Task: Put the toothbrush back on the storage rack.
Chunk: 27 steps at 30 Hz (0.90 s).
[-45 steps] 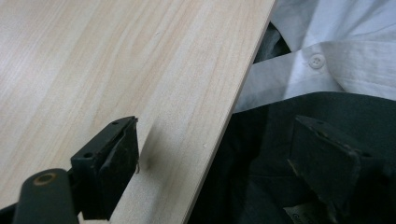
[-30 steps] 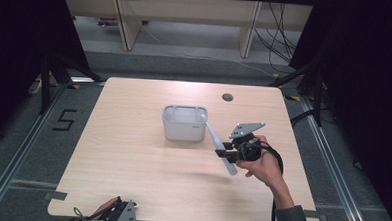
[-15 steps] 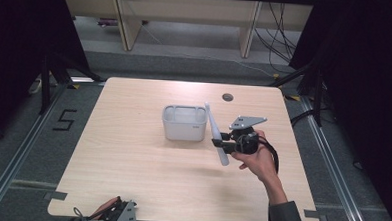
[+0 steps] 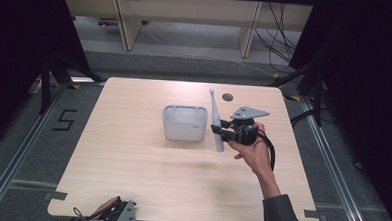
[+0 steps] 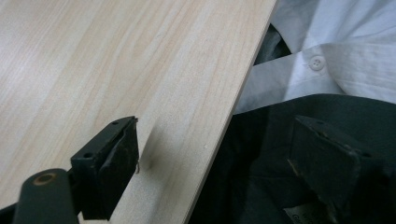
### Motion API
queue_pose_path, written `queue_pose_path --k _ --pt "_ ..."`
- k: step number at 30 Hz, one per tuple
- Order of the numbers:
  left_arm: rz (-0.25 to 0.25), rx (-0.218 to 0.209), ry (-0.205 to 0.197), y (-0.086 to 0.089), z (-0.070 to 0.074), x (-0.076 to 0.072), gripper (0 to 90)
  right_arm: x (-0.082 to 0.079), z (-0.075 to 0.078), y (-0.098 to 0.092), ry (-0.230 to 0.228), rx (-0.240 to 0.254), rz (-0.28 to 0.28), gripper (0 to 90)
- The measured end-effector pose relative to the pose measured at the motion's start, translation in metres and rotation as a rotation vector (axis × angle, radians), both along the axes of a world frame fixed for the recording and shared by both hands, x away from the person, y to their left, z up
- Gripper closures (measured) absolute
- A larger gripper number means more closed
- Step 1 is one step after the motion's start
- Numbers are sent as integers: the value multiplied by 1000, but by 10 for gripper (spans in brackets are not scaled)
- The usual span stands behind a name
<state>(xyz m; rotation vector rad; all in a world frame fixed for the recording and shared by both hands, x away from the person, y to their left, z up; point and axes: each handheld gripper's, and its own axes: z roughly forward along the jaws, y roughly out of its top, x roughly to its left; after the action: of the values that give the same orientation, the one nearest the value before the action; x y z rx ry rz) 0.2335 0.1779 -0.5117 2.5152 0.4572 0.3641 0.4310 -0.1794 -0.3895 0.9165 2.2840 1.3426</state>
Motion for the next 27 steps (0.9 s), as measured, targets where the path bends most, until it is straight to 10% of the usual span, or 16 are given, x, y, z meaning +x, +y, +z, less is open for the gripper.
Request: queue_pose_path --k 27 --pt "-1 -1 -1 0 0 1 154 24 25 21 -58 96 -47 666"
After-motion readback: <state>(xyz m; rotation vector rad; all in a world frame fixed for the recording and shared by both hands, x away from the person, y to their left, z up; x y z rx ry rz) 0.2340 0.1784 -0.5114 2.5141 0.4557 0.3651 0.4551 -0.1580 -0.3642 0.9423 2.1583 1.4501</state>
